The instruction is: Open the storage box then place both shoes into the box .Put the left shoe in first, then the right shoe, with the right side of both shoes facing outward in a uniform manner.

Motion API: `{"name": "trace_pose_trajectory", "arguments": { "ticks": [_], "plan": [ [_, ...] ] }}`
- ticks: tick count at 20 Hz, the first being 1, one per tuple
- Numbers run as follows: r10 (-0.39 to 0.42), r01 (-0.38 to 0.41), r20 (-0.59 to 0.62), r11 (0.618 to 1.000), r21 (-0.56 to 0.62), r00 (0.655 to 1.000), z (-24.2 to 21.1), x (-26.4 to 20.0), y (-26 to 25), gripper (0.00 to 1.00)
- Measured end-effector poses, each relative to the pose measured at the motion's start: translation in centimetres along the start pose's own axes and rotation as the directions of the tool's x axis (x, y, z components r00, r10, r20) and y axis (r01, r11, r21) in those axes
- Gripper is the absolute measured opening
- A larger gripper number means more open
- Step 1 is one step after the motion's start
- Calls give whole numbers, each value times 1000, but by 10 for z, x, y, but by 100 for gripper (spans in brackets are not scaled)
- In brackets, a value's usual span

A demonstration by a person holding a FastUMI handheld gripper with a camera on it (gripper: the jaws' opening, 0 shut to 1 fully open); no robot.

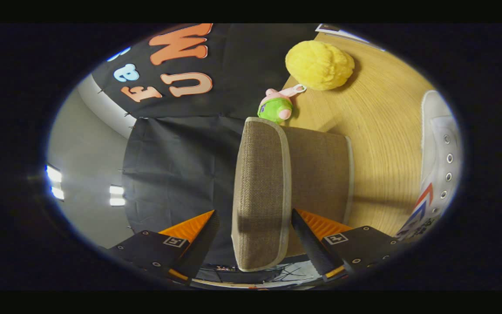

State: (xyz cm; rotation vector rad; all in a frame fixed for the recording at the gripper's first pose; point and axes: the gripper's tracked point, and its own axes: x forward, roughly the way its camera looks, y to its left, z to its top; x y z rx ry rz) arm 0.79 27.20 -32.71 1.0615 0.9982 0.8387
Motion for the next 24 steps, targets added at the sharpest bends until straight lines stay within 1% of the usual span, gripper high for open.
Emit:
{"name": "trace_pose_trajectory", "arguments": {
  "ticks": [3,6,8,10,11,12,13,14,15,16,17,20,22,24],
  "plan": [
    [38,-38,11,999,11,999,1,0,11,97],
    [131,-134,64,990,44,989,11,-14,38,95],
    [156,-160,105,986,40,982,19,-18,49,95],
    [163,-168,133,985,31,978,21,-21,56,91],
    [166,-171,146,985,21,975,23,-22,59,82],
    [169,-172,159,985,8,973,23,-23,65,78],
    [178,-179,163,984,-7,970,21,-24,70,70],
    [186,-185,163,982,-22,969,18,-24,76,66],
    [191,-187,156,982,-37,969,13,-21,81,57],
    [193,-187,148,981,-53,970,8,-20,85,52],
    [190,-181,140,981,-71,972,1,-16,87,45],
    [159,-141,141,981,-134,977,-12,-5,97,27],
    [139,-112,165,980,-166,976,-15,0,106,11],
    [119,-83,189,979,-185,975,-17,7,114,4]
  ]
}}
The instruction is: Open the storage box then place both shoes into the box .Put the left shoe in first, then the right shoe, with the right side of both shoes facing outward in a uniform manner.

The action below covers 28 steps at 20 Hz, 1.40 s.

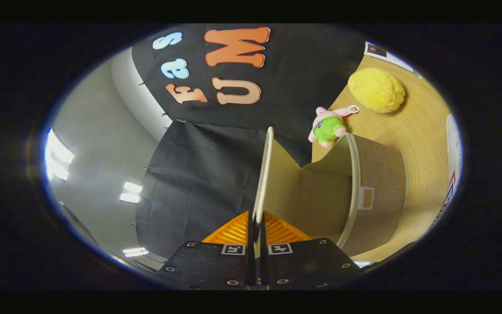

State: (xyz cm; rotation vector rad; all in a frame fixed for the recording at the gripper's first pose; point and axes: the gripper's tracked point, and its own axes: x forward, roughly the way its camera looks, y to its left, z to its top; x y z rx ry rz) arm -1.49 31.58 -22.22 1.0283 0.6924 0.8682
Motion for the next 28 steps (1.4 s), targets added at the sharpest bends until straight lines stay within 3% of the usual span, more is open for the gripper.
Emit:
{"name": "trace_pose_trajectory", "arguments": {
  "ticks": [5,14,24,28],
  "plan": [
    [-58,59,13,995,-85,998,-12,26,29,3],
    [-83,78,-19,979,-188,996,-59,101,70,3],
    [-179,156,-56,944,-289,982,-101,182,68,4],
    [-196,178,-22,924,-337,980,-101,190,66,19]
  ]
}}
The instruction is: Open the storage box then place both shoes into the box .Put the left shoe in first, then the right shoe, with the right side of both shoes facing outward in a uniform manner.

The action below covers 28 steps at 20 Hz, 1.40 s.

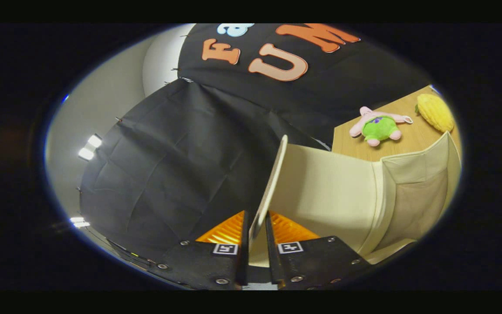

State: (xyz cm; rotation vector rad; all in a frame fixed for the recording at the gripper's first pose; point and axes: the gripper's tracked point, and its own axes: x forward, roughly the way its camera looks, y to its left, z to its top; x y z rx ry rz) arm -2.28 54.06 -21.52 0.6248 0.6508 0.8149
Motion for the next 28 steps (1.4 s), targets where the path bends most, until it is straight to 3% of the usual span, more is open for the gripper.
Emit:
{"name": "trace_pose_trajectory", "arguments": {
  "ticks": [3,5,11,15,21,28],
  "plan": [
    [-39,39,42,999,-10,998,10,-5,-11,77],
    [-79,81,83,996,-29,993,23,-16,-21,97],
    [-212,227,202,973,-50,956,65,-66,-67,98],
    [-344,369,288,929,-34,894,89,-114,-115,98],
    [-534,586,379,810,-25,755,107,-198,-195,98],
    [-704,773,417,635,8,574,107,-279,-273,98]
  ]
}}
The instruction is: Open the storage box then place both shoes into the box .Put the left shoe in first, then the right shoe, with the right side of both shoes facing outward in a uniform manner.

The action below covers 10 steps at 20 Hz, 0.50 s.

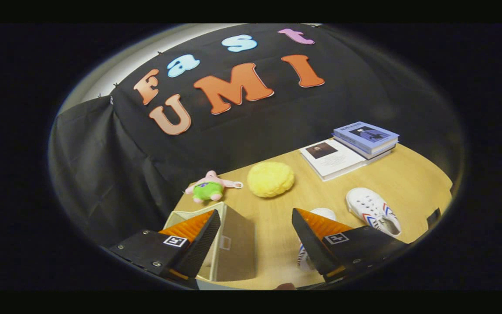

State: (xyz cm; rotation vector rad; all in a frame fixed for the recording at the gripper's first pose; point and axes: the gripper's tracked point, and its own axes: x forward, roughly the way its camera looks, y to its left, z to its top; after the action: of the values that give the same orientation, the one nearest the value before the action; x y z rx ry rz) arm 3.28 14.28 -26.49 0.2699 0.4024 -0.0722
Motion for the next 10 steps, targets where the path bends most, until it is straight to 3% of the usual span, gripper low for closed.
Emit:
{"name": "trace_pose_trajectory", "arguments": {
  "ticks": [4,10],
  "plan": [
    [-140,139,1,988,-71,990,-19,3,-54,98],
    [-245,233,-110,966,-113,963,-76,15,-107,97]
  ]
}}
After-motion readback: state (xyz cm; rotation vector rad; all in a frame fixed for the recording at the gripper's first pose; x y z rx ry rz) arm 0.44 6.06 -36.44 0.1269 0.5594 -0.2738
